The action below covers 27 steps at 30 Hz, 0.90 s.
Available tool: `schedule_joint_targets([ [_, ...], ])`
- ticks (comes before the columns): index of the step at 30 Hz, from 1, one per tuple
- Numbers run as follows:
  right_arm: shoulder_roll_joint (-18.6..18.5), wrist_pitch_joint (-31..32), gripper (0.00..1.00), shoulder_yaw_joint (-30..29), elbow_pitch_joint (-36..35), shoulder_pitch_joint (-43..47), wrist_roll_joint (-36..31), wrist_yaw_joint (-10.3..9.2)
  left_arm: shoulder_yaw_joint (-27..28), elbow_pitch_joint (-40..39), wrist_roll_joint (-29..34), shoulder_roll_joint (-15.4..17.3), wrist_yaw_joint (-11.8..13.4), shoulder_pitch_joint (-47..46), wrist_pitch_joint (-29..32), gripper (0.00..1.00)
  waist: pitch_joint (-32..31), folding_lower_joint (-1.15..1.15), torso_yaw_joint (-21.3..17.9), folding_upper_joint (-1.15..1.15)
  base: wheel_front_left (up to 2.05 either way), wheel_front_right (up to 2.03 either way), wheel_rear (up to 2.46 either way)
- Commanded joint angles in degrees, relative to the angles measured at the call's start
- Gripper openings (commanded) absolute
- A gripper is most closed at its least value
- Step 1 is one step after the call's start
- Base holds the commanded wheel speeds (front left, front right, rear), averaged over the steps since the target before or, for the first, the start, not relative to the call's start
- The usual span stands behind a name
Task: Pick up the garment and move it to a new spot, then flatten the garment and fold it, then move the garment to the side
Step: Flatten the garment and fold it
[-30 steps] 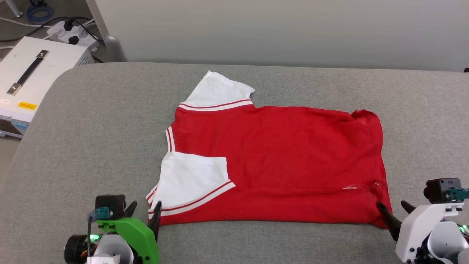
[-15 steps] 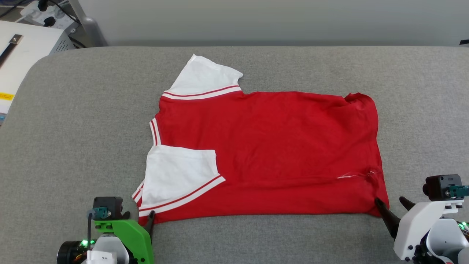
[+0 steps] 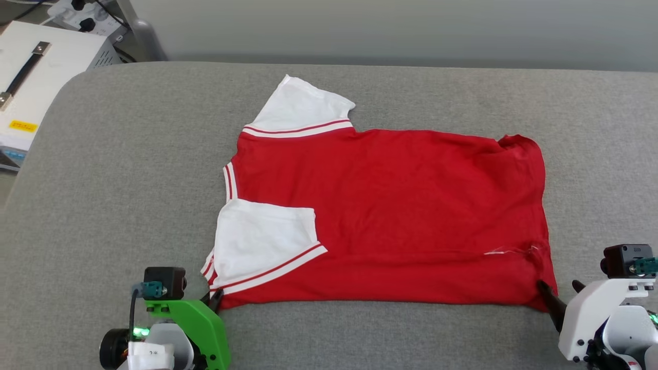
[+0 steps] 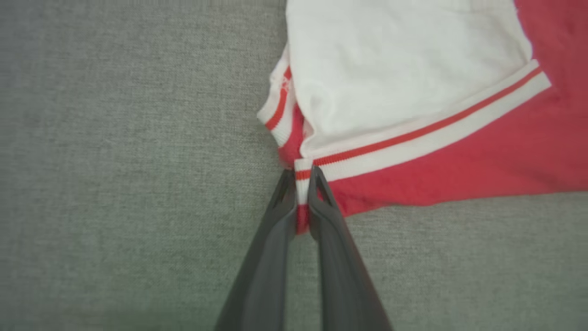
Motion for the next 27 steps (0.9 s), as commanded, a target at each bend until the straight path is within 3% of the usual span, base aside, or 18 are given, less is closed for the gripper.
schedule_joint_targets([
  [1, 0.5, 0.4, 1.0, -0.5, 0.9, -1.3, -0.8, -0.04, 0.2, -0.6, -0.5, 0.2, 0.1, 1.2, -0.3, 0.0, -0.5, 0.0, 1.1, 0.0, 0.0, 0.0, 0.0],
  [10, 3.1, 1.7, 1.0, -4.1, 8.9, -3.9, -5.6, -0.04, 0.5, -10.5, 0.0, 2.4, 1.9, 2.5, 0.2, 0.0, -0.2, 0.0, 3.6, 0.0, 0.0, 0.0, 0.0],
  [17, 4.5, 1.6, 1.0, -4.5, 12.8, -4.9, -5.4, -0.04, 0.2, -12.9, 0.1, 3.3, 2.6, 3.3, 1.3, 0.0, 0.5, 0.0, 3.8, 0.0, 0.0, 0.0, 0.0],
  [18, 4.5, 1.6, 0.36, -4.4, 13.1, -5.0, -5.3, -0.04, 0.0, -12.9, 0.1, 3.4, 2.7, 3.4, 1.4, 0.0, 0.6, 0.0, 3.7, 0.0, 0.0, 0.0, 0.0],
  [19, 4.4, 1.5, 0.04, -4.3, 13.3, -5.1, -5.3, -0.04, -0.1, -12.8, 0.3, 3.5, 2.7, 3.4, 1.6, 0.0, 0.6, 0.0, 3.6, 0.0, 0.0, 0.0, 0.0],
  [20, 4.3, 1.4, 0.0, -4.3, 13.5, -5.1, -5.3, -0.04, -0.3, -12.7, 0.4, 3.5, 2.7, 3.4, 1.7, 0.0, 0.5, 0.0, 3.5, 0.0, 0.0, 0.0, 0.0],
  [27, 3.6, 1.2, 0.0, -5.1, 13.1, -4.4, -4.6, -0.04, -1.0, -11.2, 0.2, 3.2, 2.5, 4.1, 1.7, 0.0, -1.5, 0.0, 2.6, 0.0, 0.0, 0.0, 0.0],
])
